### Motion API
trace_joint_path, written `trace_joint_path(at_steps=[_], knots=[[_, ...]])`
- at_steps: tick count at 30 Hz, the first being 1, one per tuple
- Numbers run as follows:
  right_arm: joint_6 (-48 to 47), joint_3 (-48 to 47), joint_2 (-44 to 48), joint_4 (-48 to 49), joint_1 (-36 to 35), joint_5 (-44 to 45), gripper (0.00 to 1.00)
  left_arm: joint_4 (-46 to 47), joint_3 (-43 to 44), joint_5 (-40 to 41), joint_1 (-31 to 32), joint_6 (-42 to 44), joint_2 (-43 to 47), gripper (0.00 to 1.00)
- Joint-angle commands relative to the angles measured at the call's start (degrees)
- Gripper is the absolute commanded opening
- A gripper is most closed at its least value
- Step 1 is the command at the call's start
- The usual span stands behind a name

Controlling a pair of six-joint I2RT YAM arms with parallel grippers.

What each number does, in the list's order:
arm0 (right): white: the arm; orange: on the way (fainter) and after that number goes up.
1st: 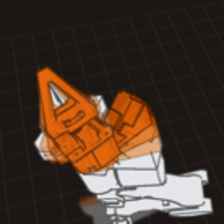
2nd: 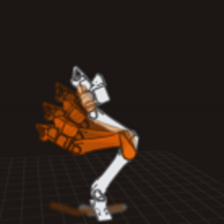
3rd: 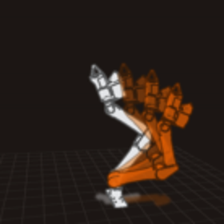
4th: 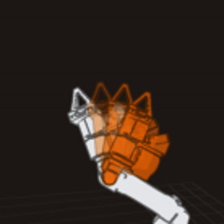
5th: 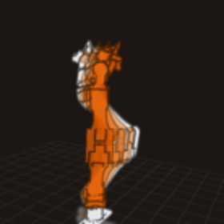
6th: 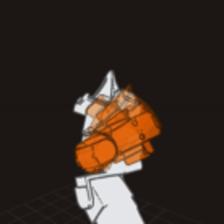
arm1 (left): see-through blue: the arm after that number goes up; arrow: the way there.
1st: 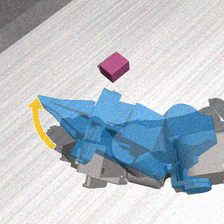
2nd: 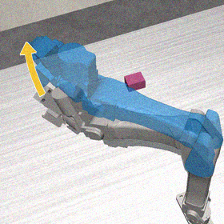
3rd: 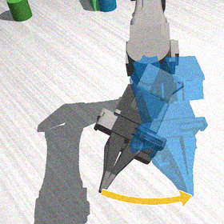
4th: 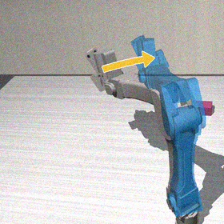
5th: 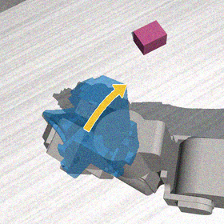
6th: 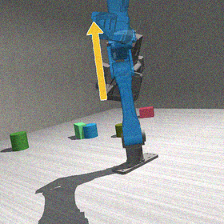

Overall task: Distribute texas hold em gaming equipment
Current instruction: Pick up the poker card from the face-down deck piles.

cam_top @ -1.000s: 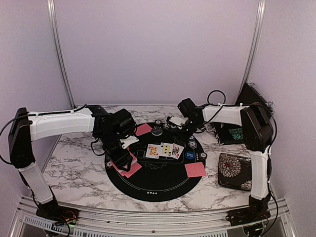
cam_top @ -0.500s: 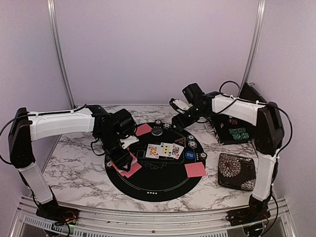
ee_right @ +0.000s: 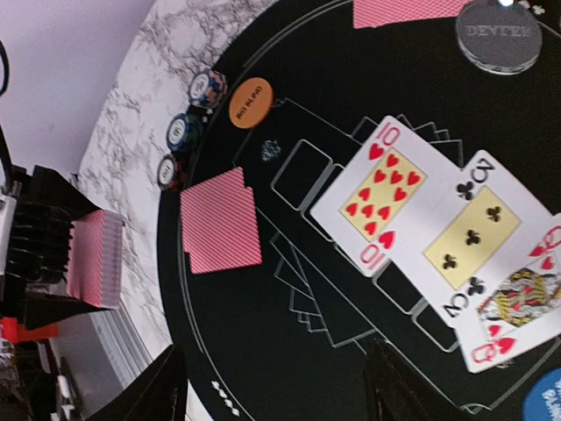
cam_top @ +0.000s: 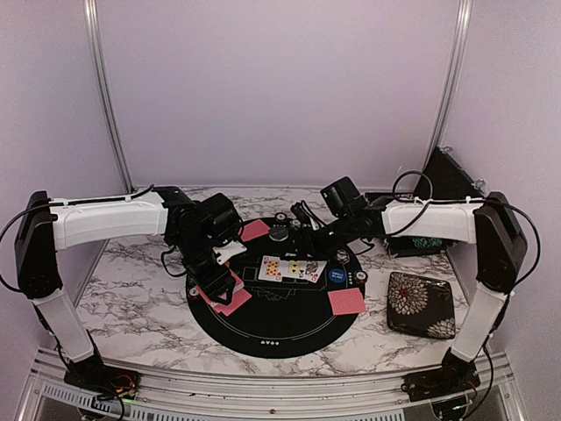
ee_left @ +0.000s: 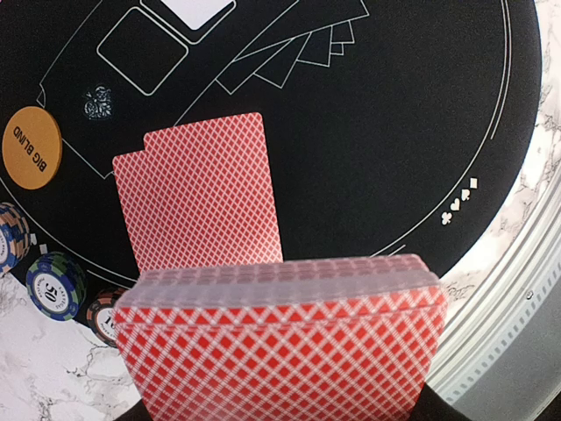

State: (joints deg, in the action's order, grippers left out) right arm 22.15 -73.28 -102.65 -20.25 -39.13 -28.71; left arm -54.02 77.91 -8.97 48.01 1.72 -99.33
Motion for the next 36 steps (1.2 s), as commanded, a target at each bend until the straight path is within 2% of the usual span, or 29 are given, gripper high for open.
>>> trace_joint_path(at_steps=[1,3,13,22,36], knots=[[16.9,6.1,2.8,18.8,-1.5,-10.2,0.66,0.3,0.3,-0.4,-0.3,-0.1,1.5,0.55],[21.6,8.9,2.4,25.8,-2.0,-12.4,0.65,0.3,0.3,-0.3,-0.2,-0.1,1.6,0.55],[35.3,13.1,-2.7,43.0,-6.0,-15.1,0.57,0.3,0.1,-0.1,-0.1,-0.1,2.3,0.55],[40.4,11.6,-7.4,49.0,-7.7,-15.6,0.56,0.3,0.1,-0.2,-0.1,-0.1,2.8,0.55],[43.6,10.1,-10.9,52.2,-9.5,-16.3,0.54,0.3,0.0,-0.2,-0.1,0.0,2.9,0.55]])
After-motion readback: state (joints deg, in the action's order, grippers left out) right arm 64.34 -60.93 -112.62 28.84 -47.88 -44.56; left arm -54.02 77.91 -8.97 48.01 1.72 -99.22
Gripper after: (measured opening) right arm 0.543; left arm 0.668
